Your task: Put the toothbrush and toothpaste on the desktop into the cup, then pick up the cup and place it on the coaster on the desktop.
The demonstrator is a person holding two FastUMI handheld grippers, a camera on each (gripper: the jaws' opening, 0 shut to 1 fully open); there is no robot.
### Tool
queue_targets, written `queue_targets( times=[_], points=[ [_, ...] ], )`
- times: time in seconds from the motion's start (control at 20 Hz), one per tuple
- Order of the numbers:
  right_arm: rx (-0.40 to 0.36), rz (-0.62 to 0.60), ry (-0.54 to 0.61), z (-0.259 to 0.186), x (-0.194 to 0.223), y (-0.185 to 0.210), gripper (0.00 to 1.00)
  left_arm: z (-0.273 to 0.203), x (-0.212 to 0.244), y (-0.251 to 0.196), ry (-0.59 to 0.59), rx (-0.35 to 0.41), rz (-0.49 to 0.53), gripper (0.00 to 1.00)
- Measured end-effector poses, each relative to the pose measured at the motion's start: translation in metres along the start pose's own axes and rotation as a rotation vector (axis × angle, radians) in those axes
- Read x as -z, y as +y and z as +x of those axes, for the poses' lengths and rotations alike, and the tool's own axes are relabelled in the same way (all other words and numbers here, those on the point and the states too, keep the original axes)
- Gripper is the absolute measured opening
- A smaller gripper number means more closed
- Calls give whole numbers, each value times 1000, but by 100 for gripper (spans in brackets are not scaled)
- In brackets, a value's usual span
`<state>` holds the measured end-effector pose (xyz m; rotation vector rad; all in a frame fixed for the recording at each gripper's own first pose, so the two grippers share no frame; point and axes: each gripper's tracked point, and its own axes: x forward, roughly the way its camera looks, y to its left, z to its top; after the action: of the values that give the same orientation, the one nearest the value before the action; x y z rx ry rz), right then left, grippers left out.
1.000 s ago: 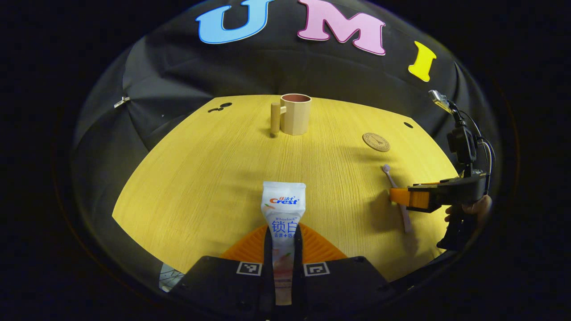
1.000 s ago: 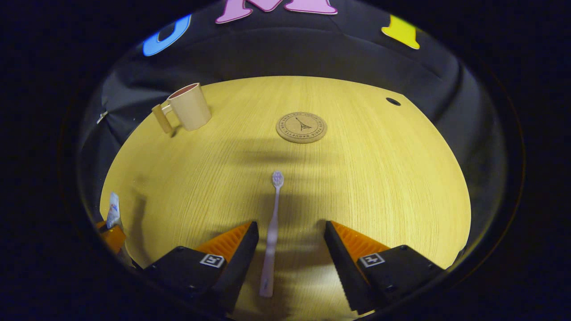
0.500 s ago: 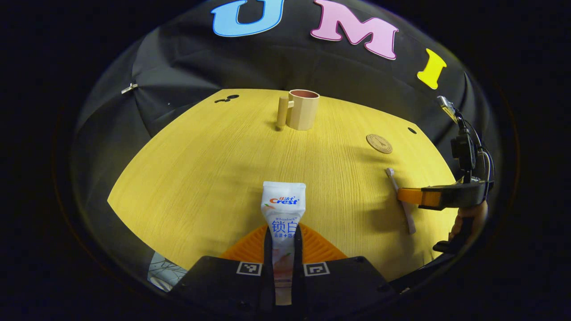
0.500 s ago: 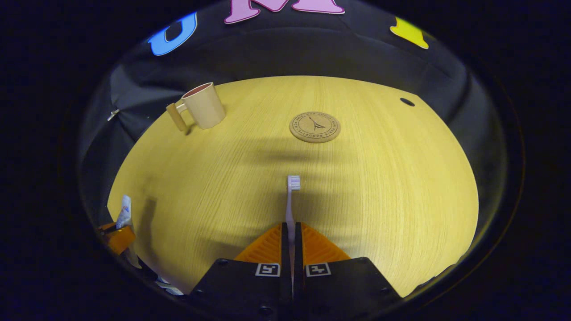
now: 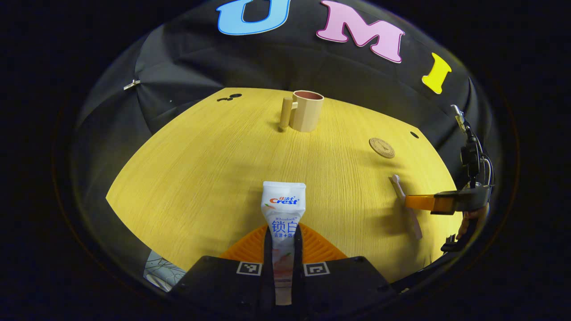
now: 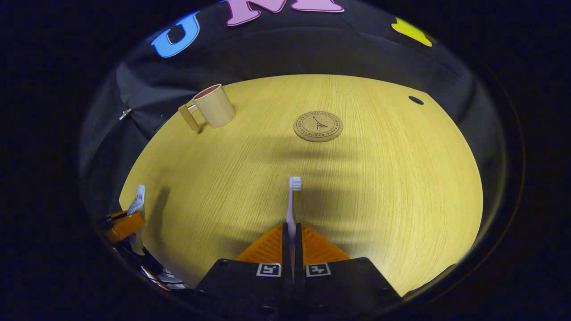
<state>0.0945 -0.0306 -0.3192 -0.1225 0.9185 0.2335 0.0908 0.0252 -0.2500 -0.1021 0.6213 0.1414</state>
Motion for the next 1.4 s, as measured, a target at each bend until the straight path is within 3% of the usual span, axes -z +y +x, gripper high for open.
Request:
queue_targets(
  times=[0.3, 0.5, 0.8, 1.15, 1.4],
  points=[
    [-26, 39, -56, -23, -22, -7, 5, -2, -55, -9, -82, 58, -11, 20],
    [-68, 107, -100, -36, -42, -10, 5, -6, -123, -21, -193, 101, -28, 20],
    [-55, 47, -153, -47, -62, -24, 5, 0, -225, -43, -355, 174, -62, 19],
    [-90, 16, -187, -52, -84, -20, 5, 32, -330, -67, -542, 213, -47, 19],
    [-95, 37, -190, -48, -93, -27, 5, 74, -369, -74, -641, 234, -83, 19]
  ],
)
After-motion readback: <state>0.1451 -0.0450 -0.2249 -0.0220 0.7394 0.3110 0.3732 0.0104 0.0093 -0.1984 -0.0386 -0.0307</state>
